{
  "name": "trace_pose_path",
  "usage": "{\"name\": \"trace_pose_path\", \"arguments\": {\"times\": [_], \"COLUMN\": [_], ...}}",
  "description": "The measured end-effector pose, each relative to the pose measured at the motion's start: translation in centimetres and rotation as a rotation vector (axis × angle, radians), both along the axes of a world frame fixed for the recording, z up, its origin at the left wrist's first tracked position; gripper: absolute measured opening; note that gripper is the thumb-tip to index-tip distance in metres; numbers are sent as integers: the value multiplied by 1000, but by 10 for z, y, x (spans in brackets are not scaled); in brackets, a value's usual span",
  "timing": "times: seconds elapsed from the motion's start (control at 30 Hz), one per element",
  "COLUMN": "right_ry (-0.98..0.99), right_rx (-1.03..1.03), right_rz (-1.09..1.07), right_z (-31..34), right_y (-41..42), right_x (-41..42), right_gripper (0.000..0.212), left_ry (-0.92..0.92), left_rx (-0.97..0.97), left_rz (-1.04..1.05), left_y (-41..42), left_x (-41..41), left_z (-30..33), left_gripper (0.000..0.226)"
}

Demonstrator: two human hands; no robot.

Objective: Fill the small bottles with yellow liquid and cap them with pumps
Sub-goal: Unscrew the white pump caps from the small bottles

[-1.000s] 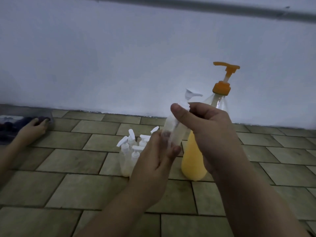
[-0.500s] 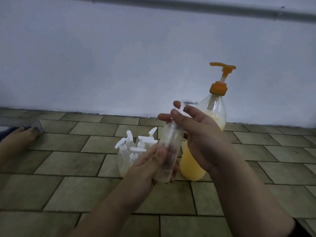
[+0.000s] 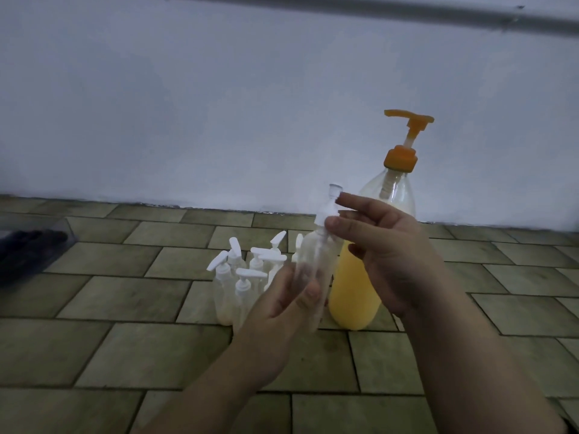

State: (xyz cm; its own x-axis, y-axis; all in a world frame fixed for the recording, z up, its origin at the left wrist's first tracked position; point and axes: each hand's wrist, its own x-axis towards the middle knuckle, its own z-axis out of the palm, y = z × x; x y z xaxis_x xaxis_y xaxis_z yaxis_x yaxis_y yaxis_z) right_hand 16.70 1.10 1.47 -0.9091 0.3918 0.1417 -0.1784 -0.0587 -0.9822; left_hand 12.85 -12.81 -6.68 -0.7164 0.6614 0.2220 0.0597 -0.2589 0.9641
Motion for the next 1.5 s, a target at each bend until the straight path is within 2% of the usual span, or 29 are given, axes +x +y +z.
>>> {"name": "trace_pose_path", "arguments": {"times": [0.13,0.27,0.4,0.53,0.67,0.77,0.87,1.0,1.13,1.23,1.27,1.33,1.5], "right_ry": [34,194,360,470,359,239,154,-44,-247,-172,-158,-137,-59], "right_rx": [117,174,248,180,154,130,122,324,600,770,800,871,918], "right_rz": [-66,-178,-259,-391,-475,-533,-566,-582,-524,-524,-516,-528,-695], "right_z": [-2,-5,-8,-25,-68,-116,-162,-207,-223,-226,-225,-222,-215], "right_y": [2,12,26,38,44,43,37,29,26,24,22,21,18], "right_x": [5,12,29,53,69,70,66,62,55,50,49,47,45], "right_gripper": [65,62,48,42,37,43,49,41,31,50,51,42,25], "left_ry": [136,247,222,229,194,215,219,245,316,416,436,432,359], "left_rx": [-184,-386,-487,-566,-560,-550,-595,-685,-713,-634,-626,-619,-631], "left_rz": [68,156,197,303,328,348,350,359,406,536,615,729,748], "left_y": [8,21,41,53,61,64,64,58,31,5,-3,-11,-4], "left_x": [-1,-1,0,-5,-7,-8,-6,1,19,30,28,19,2], "left_z": [-10,-30,-55,-77,-83,-86,-88,-90,-88,-90,-93,-96,-86], "left_gripper": [25,21,25,28,35,34,51,81,71,55,54,57,65]}}
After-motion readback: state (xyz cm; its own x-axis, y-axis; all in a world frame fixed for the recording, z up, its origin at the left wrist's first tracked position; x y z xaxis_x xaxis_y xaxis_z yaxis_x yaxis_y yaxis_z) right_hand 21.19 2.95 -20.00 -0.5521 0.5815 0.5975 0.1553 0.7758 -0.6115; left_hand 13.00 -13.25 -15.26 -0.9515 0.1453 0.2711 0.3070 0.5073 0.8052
